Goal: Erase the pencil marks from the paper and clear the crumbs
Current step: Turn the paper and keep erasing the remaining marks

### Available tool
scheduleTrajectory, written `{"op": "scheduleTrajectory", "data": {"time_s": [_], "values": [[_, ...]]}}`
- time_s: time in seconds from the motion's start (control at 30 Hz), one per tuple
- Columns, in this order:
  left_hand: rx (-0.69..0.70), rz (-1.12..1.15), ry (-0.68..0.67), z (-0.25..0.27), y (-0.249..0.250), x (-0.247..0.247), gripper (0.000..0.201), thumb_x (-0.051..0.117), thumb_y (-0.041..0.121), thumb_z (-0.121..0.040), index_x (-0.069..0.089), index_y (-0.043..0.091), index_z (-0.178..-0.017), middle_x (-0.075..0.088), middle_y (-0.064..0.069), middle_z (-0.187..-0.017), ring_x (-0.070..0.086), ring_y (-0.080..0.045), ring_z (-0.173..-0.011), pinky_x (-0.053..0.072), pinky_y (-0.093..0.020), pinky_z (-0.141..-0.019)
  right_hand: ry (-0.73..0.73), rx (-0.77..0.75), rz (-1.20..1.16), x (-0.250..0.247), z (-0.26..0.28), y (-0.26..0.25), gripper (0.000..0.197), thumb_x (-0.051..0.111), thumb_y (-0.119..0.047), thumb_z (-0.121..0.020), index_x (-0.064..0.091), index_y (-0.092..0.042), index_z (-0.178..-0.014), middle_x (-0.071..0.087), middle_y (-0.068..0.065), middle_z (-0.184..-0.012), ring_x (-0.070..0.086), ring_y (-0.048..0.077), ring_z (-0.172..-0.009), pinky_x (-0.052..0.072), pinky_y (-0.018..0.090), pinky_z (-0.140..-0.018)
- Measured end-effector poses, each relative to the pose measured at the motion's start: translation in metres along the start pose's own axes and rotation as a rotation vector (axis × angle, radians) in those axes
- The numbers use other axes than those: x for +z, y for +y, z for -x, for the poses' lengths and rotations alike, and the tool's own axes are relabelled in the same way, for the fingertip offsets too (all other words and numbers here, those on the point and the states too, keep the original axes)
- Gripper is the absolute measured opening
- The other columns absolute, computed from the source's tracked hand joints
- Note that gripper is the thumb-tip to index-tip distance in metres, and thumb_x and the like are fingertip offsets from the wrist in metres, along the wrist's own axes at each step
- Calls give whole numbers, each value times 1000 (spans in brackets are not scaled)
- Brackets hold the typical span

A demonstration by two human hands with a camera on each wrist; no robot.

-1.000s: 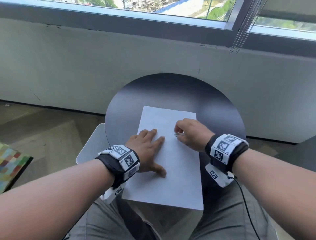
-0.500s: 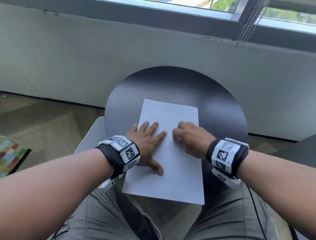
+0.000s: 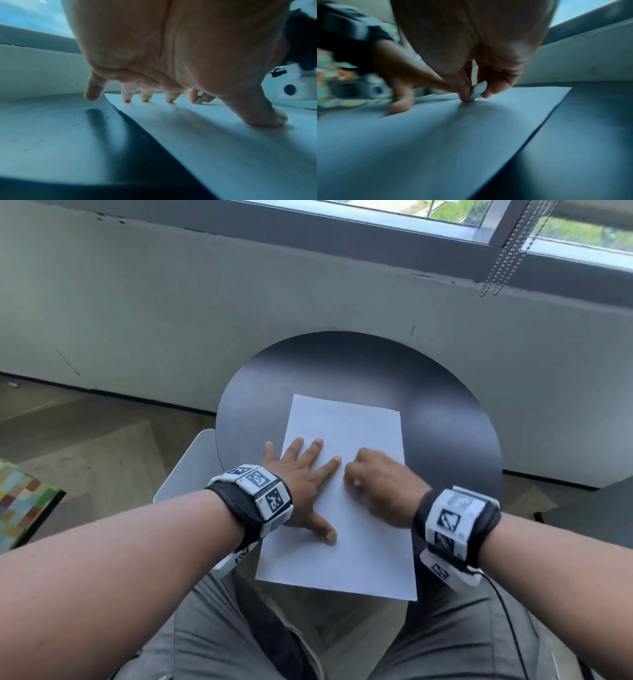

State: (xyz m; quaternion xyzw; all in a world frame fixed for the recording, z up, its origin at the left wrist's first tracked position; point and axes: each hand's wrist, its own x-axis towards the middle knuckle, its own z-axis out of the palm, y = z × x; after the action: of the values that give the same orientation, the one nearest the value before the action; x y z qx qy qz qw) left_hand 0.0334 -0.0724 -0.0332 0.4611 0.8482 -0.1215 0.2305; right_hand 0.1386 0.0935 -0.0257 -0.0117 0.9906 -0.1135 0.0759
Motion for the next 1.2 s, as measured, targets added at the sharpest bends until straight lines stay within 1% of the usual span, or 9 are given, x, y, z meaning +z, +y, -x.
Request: {"op": "scheduleTrajectory", "data": {"time_s": [0.1,0.3,0.47,0.67,0.77,0.87,1.03,1.1,1.2], "values": [[0,7,-27,0,3,-1,137,56,100,-50,-22,50,-151,-29,-4,-165,-20,-38,-152,4,-77,-112,-159,-211,-7,6,27,-8,6,54,-17,-90,55,-22,-94,45,0,-102,43,22,-93,43,36,-73],[-35,18,-41,-1,11,-8,129,60,99,-49,-18,63,-145,-27,-6,-165,-17,-42,-152,14,-81,-108,59,155,-31,-4,12,36,7,52,-24,-93,59,-22,-94,48,-1,-102,49,24,-102,46,37,-82],[-45,-7,-60,-4,14,-12,129,61,98,-47,-17,65,-144,-29,-9,-164,-16,-45,-151,14,-81,-107,-117,-269,20,11,46,-5,5,54,-17,-92,56,-21,-94,46,0,-103,43,21,-90,41,32,-70],[-26,-65,-48,-6,16,-20,135,63,97,-48,-15,56,-151,-25,-7,-165,-17,-42,-152,7,-79,-110,50,198,-45,-5,23,45,9,53,-28,-94,60,-25,-100,50,-2,-106,47,22,-106,45,39,-86],[69,-117,-11,-7,17,-20,137,67,90,-57,-10,38,-159,-19,-6,-168,-12,-32,-154,7,-65,-120,31,45,-71,6,31,23,8,54,-28,-93,58,-28,-100,48,-4,-104,48,21,-101,46,38,-83],[104,-117,12,-9,16,-15,141,69,89,-56,-9,35,-159,-16,-7,-168,-7,-33,-154,10,-55,-123,-85,-170,-54,16,43,2,11,55,-24,-92,56,-28,-102,46,-4,-104,44,19,-97,44,35,-76],[103,-92,-11,-11,18,-15,142,71,90,-51,-14,45,-156,-22,-11,-166,-13,-41,-153,9,-55,-124,64,207,-6,-6,14,38,12,50,-28,-94,58,-24,-103,49,1,-108,49,26,-107,45,37,-84],[96,-88,-17,-12,17,-17,142,72,90,-51,-14,47,-155,-23,-11,-166,-14,-41,-153,10,-56,-124,20,125,55,-2,17,30,15,50,-24,-93,57,-22,-107,48,3,-112,47,26,-107,45,38,-84],[84,-87,-50,-13,20,-19,140,74,87,-52,-16,50,-154,-27,-12,-165,-18,-41,-152,9,-59,-123,-117,-259,53,12,43,0,14,54,-16,-89,55,-20,-103,46,2,-109,43,23,-96,46,40,-77]]}}
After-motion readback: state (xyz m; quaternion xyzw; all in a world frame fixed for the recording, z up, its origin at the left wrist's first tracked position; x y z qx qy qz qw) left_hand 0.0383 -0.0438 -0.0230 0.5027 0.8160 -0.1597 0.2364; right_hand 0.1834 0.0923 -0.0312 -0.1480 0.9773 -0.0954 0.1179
